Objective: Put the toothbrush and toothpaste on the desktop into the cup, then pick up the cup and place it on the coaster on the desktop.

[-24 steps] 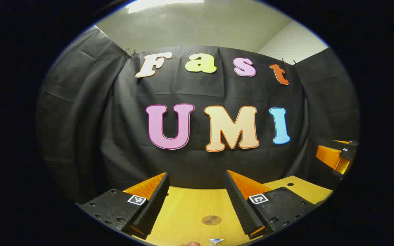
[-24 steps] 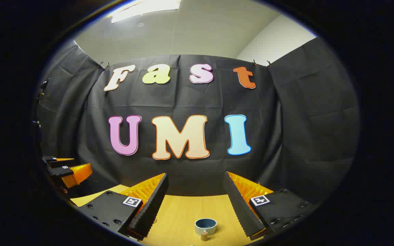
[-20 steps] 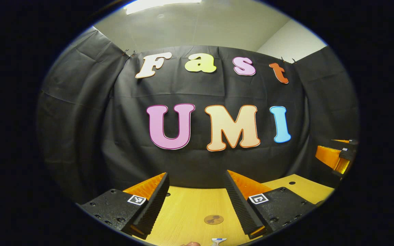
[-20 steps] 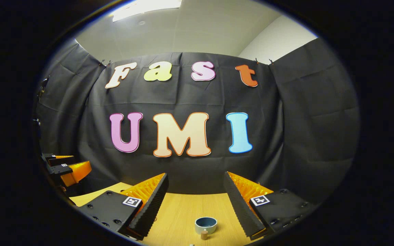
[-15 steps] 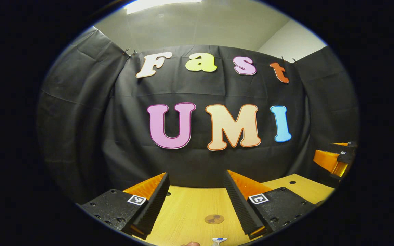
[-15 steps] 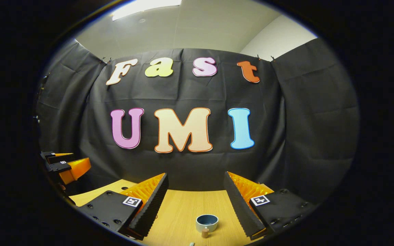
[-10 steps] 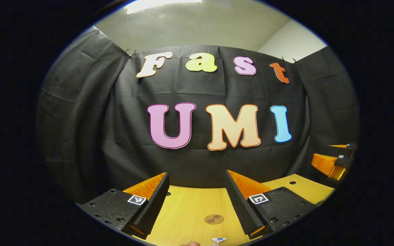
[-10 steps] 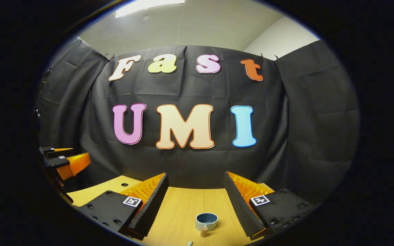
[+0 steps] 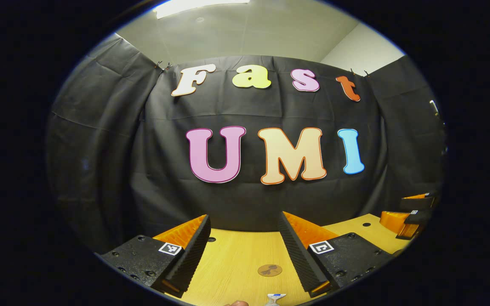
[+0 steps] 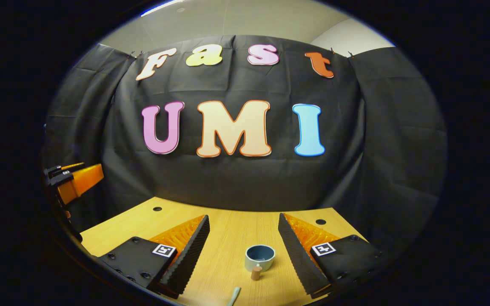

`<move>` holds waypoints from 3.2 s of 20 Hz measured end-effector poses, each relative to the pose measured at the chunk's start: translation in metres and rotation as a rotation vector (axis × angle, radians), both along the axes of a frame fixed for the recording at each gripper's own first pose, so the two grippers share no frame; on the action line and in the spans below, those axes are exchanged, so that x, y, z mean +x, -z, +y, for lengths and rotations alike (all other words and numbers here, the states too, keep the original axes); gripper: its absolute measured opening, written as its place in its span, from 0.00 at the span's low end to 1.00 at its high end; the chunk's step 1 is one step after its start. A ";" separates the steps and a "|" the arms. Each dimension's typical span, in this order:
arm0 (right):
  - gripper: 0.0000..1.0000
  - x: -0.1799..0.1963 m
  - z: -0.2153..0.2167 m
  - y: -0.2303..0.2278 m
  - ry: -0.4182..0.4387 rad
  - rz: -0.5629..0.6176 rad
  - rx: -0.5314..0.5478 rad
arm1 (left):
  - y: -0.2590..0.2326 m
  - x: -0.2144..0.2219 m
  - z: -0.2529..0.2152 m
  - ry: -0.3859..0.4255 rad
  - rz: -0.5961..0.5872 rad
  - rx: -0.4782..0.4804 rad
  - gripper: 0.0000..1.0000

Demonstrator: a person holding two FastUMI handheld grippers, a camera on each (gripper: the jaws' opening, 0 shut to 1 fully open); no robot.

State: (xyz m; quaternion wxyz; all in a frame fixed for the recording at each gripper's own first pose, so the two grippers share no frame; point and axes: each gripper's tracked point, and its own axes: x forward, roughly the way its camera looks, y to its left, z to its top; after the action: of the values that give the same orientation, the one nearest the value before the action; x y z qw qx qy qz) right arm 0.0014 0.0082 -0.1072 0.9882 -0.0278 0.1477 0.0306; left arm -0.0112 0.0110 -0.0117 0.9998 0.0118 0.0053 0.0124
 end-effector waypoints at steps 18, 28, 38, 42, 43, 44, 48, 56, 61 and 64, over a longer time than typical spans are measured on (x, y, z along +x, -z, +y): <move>1.00 -0.036 0.001 0.190 -0.027 0.559 -0.070 | 0.020 -0.002 0.033 -0.083 0.048 0.010 0.93; 1.00 -0.079 -0.004 0.266 -0.039 0.853 -0.128 | 0.032 0.007 0.038 -0.085 0.079 0.019 0.93; 0.89 -0.105 0.002 0.292 -0.067 1.069 -0.132 | 0.048 0.009 0.043 -0.086 0.113 0.006 0.93; 0.67 -0.108 0.002 0.292 -0.111 1.148 -0.164 | 0.061 0.010 0.037 -0.063 0.144 0.016 0.93; 0.60 -0.108 0.002 0.293 -0.113 1.158 -0.159 | 0.064 0.011 0.034 -0.054 0.152 0.020 0.93; 0.37 -0.108 0.002 0.294 -0.105 1.168 -0.147 | 0.067 0.012 0.031 -0.044 0.157 0.023 0.93; 0.10 -0.108 0.001 0.293 -0.133 1.177 -0.130 | 0.095 0.010 0.013 0.012 0.230 0.003 0.93; 0.13 -0.107 0.003 0.291 -0.149 1.124 -0.144 | 0.181 -0.007 -0.031 0.148 0.464 0.002 0.93; 0.10 -0.107 0.003 0.291 -0.151 1.105 -0.128 | 0.240 -0.030 -0.049 0.198 0.654 0.000 0.94; 0.10 -0.107 0.003 0.291 -0.156 1.090 -0.125 | 0.267 -0.041 -0.056 0.215 0.746 0.006 0.94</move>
State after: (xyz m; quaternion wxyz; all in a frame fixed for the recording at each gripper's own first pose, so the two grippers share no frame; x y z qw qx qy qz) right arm -0.1055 0.0110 -0.3984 0.7598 -0.0775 0.6369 0.1047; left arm -0.0517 -0.0453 -0.2786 0.9247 0.0188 0.3674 -0.0975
